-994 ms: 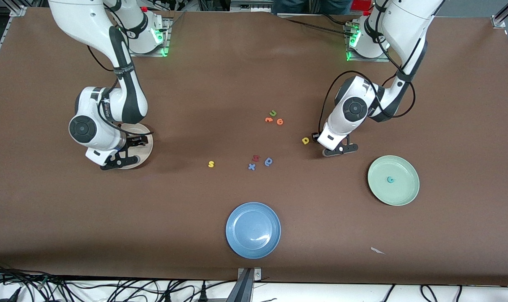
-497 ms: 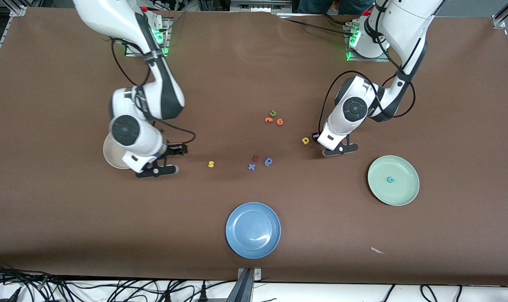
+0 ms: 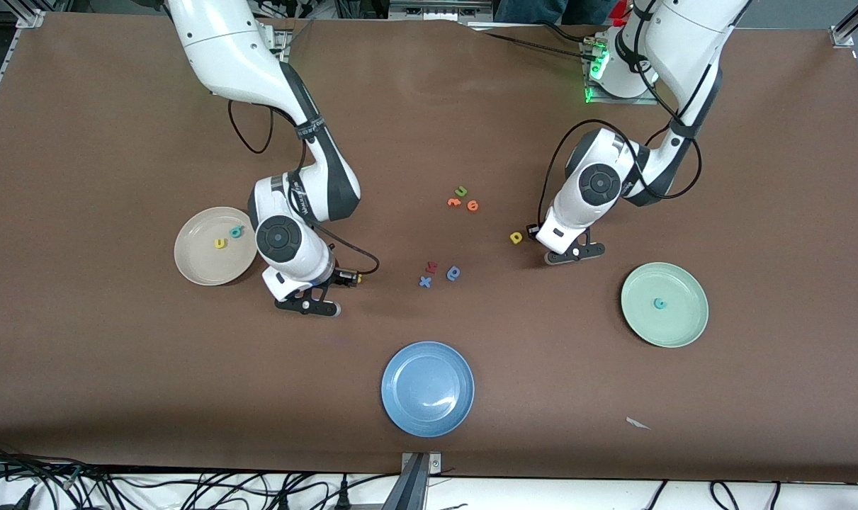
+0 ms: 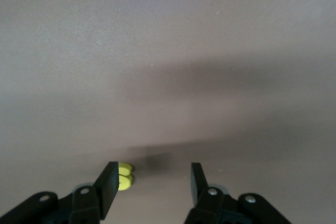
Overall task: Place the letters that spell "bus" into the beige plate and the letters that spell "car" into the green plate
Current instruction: 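Grasp the yellow s with the right gripper from the letter pile, then drop the cyan letter on the green plate while the right gripper places s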
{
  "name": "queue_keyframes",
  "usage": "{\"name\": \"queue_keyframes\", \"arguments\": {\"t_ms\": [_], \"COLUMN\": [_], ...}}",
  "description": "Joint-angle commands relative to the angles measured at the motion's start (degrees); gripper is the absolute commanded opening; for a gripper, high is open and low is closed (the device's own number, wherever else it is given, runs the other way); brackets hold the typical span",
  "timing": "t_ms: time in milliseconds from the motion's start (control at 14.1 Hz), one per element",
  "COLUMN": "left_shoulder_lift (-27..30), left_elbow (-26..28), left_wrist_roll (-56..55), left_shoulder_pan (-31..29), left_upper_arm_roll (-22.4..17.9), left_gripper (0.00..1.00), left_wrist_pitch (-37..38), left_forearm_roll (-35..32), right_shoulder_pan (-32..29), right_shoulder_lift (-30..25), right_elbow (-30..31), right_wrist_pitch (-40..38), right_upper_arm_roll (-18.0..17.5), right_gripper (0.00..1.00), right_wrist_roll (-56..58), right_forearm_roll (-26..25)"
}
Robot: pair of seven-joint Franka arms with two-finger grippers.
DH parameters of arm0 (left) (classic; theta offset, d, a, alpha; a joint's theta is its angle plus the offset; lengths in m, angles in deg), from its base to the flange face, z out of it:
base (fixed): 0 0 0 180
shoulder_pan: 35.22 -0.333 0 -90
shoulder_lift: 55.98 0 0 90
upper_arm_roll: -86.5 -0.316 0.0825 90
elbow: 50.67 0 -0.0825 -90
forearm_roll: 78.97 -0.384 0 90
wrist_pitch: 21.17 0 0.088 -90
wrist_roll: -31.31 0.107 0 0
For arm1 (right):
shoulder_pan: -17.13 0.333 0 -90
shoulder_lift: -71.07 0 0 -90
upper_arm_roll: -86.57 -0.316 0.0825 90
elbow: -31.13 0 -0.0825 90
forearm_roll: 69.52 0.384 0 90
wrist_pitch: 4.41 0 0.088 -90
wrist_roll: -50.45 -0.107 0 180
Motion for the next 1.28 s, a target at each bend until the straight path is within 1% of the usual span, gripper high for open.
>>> {"name": "queue_keyframes", "arguments": {"t_ms": [0,71,213,355,497,639,710,781,852,923,994,1065,1207], "left_shoulder_lift": [-0.39,-0.30,-0.30,-0.48,-1.09,-2.40,-3.89,-6.17,-8.45,-10.13,-10.58,-10.50,-10.15], "left_elbow": [-5.50,-8.14,-12.45,-15.80,-17.56,-19.32,-20.80,-22.73,-25.10,-26.87,-27.49,-27.93,-30.04], "left_wrist_roll": [4.09,6.90,13.40,19.20,26.49,33.44,34.69,34.79,34.79,34.79,34.79,33.83,32.42], "left_shoulder_pan": [-0.55,-0.90,-1.25,-3.08,-7.29,-11.25,-12.66,-13.72,-13.82,-13.82,-13.82,-13.56,-13.12], "left_upper_arm_roll": [-0.89,-2.02,-4.92,-6.68,-6.78,-6.78,-6.78,-6.69,-6.78,-6.69,-6.69,-6.60,-6.17], "left_gripper": [0.20,0.20,0.20,0.19,0.19,0.19,0.19,0.21,0.31,0.64,0.95,1.00,1.00], "left_wrist_pitch": [8.52,12.83,18.39,22.00,22.37,22.28,22.11,22.02,21.93,22.01,22.02,22.02,22.89], "left_forearm_roll": [-1.58,-1.58,-3.06,-6.22,-7.11,-7.90,-9.99,-12.19,-13.78,-14.40,-14.50,-13.80,-11.96], "right_shoulder_pan": [0.16,0.16,1.47,1.56,1.65,2.35,2.35,2.44,2.35,2.35,2.35,2.09,2.00], "right_shoulder_lift": [1.42,1.85,2.56,2.56,2.91,3.87,3.96,3.97,3.97,3.88,3.62,3.35,2.21], "right_elbow": [-1.67,-1.67,-1.67,-1.23,-1.05,-1.05,-1.05,-0.96,-0.88,-1.14,-1.40,-1.40,-1.58], "right_wrist_pitch": [1.29,2.34,3.66,3.67,3.67,3.75,4.02,4.02,4.02,4.02,3.84,3.41,1.13], "right_upper_arm_roll": [-1.33,-1.51,-1.51,-1.51,-1.51,-1.51,-1.51,-1.51,-1.51,-1.51,-1.42,-1.33,-0.64], "right_gripper": [0.64,0.64,0.64,0.57,0.57,0.57,0.50,0.36,0.17,0.01,0.00,0.00,0.00], "right_wrist_roll": [-1.74,-2.17,-3.49,-3.15,-3.06,-3.14,-3.32,-3.32,-3.23,-3.15,-2.62,-2.36,-1.74], "right_forearm_roll": [3.38,3.56,2.86,2.33,1.28,-1.18,-1.36,-1.45,-1.45,-1.28,-1.28,-1.45,-1.45]}}
